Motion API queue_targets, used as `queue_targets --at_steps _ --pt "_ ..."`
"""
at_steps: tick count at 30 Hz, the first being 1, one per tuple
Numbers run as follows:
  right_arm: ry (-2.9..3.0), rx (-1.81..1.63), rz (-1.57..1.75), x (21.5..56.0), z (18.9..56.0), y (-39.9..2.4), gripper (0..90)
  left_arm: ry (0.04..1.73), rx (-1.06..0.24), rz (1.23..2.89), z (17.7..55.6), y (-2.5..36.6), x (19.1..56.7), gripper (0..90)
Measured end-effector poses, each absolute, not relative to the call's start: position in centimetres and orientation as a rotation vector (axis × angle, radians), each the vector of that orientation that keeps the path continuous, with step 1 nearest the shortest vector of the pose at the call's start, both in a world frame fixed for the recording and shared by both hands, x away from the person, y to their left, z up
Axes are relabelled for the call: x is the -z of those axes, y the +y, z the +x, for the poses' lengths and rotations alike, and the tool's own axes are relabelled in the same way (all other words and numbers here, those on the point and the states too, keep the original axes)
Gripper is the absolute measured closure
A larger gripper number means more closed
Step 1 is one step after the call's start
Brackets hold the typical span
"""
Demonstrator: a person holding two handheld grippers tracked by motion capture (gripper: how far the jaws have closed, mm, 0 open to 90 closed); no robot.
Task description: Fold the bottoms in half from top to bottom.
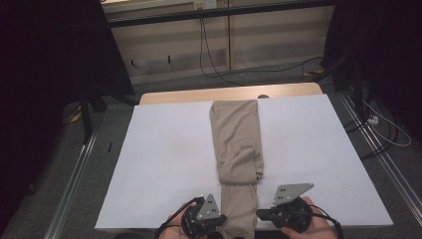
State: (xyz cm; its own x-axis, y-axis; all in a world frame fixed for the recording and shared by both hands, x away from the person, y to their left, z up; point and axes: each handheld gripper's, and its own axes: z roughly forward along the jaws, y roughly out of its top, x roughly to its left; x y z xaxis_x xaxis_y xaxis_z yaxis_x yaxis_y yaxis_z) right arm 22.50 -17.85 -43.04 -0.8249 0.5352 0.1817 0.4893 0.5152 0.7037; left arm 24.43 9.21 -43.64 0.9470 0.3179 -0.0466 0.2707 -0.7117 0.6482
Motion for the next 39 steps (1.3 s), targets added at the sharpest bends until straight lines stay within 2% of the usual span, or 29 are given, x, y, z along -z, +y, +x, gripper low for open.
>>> queue_targets --at_steps 1,4,5,6,7,12,14,16,17,18,19,22,26,29,30,32,35,37,39 --pt "2.695 -1.2 0.897 43.4 22.5 -17.4 77.8 0.42 -0.074 2.393 24.4 9.2 43.7 88.3" --pt "2.733 -1.177 0.891 44.5 23.0 -16.5 72.0 0.408 -0.079 2.398 24.2 8.9 43.8 85.9" --pt "2.727 -1.18 0.883 44.8 23.1 -16.3 77.1 0.408 -0.078 2.4 24.1 8.9 43.8 86.8" --pt "2.714 -1.147 0.87 44.8 23.1 -16.2 86.8 0.406 -0.065 2.399 24.2 8.8 43.8 89.4" --pt "2.715 -1.127 0.869 44.7 23.2 -16.2 90.0 0.411 -0.06 2.396 24.1 8.8 43.8 90.0" --pt "2.771 -1.1 0.881 44.2 22.8 -17.2 90.0 0.41 -0.038 2.386 24.1 8.7 43.8 90.0" --pt "2.786 -1.096 0.882 43.9 22.5 -17.7 90.0 0.43 -0.002 2.369 24.4 8.8 43.7 82.0" --pt "2.748 -1.148 0.91 43.6 22.8 -18.0 90.0 0.468 -0.056 2.344 25.0 9.0 43.3 62.7" --pt "2.718 -1.185 0.935 43.4 23.2 -18.1 90.0 0.469 -0.085 2.333 25.6 9.2 43.0 61.7" --pt "2.682 -1.201 0.96 43.1 23.8 -18.3 82.5 0.493 -0.101 2.306 26.4 9.3 42.7 59.2" --pt "2.634 -1.213 0.988 42.9 24.5 -18.4 81.6 0.523 -0.127 2.281 27.3 9.4 42.4 56.6" --pt "2.551 -1.214 1.026 42.1 27.1 -18.9 77.0 0.593 -0.22 2.233 30.6 9.3 41.5 56.4" --pt "2.452 -1.169 1.082 41.0 31.0 -19.4 72.0 0.693 -0.237 2.2 36.1 7.9 41.2 59.8" --pt "2.397 -1.165 1.126 40.7 34.1 -19.2 63.8 0.72 -0.246 2.206 39.3 5.9 41.9 59.6" --pt "2.384 -1.162 1.149 40.9 35.1 -19.1 61.4 0.747 -0.256 2.194 40.1 5.3 42.2 59.6" --pt "2.372 -1.181 1.197 41.5 36.8 -18.9 59.0 0.784 -0.175 2.189 41.2 4.3 42.7 58.8" --pt "2.386 -1.154 1.233 42.8 38.0 -18.4 55.6 0.742 -0.231 2.257 41.5 3.0 43.7 54.9" --pt "2.406 -1.111 1.236 43.6 38.2 -18.0 56.7 0.75 -0.206 2.284 41.2 2.7 44.3 55.3" --pt "2.427 -1.097 1.223 44.1 38.3 -17.6 69.1 0.715 -0.22 2.298 40.8 2.4 44.5 63.4"
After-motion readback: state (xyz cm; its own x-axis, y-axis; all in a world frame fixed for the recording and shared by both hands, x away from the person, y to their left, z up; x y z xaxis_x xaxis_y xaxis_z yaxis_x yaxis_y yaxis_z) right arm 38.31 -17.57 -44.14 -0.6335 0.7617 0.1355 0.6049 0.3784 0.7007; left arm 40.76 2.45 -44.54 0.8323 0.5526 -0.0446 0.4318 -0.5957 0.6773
